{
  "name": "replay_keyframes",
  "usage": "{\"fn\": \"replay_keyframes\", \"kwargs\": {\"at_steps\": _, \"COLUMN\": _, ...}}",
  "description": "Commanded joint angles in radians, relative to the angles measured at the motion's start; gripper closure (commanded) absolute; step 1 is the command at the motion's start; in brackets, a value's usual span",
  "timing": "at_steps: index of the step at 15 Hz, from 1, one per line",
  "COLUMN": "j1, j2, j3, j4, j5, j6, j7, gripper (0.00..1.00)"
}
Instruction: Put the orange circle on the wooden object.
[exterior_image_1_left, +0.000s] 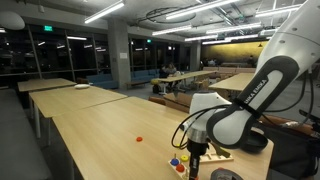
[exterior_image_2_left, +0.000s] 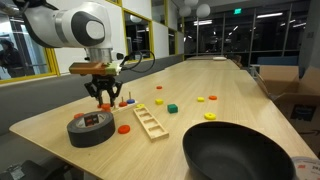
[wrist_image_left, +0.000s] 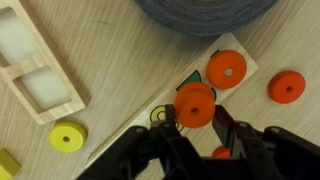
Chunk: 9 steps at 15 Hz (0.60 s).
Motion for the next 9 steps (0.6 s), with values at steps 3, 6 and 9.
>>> {"fn": "replay_keyframes", "kwargs": {"at_steps": 3, "j1": 0.005, "j2": 0.009, "j3": 0.014, "j4": -0.032, "j5": -0.009, "j6": 0.019, "j7": 0.019, "gripper": 0.75}}
{"fn": "replay_keyframes", "kwargs": {"at_steps": 6, "j1": 0.008, "j2": 0.015, "j3": 0.018, "j4": -0.026, "j5": -0.008, "j6": 0.023, "j7": 0.023, "gripper": 0.75}}
{"fn": "replay_keyframes", "kwargs": {"at_steps": 9, "j1": 0.009, "j2": 0.025, "j3": 0.022, "j4": -0.023, "j5": -0.013, "j6": 0.031, "j7": 0.029, "gripper": 0.75}}
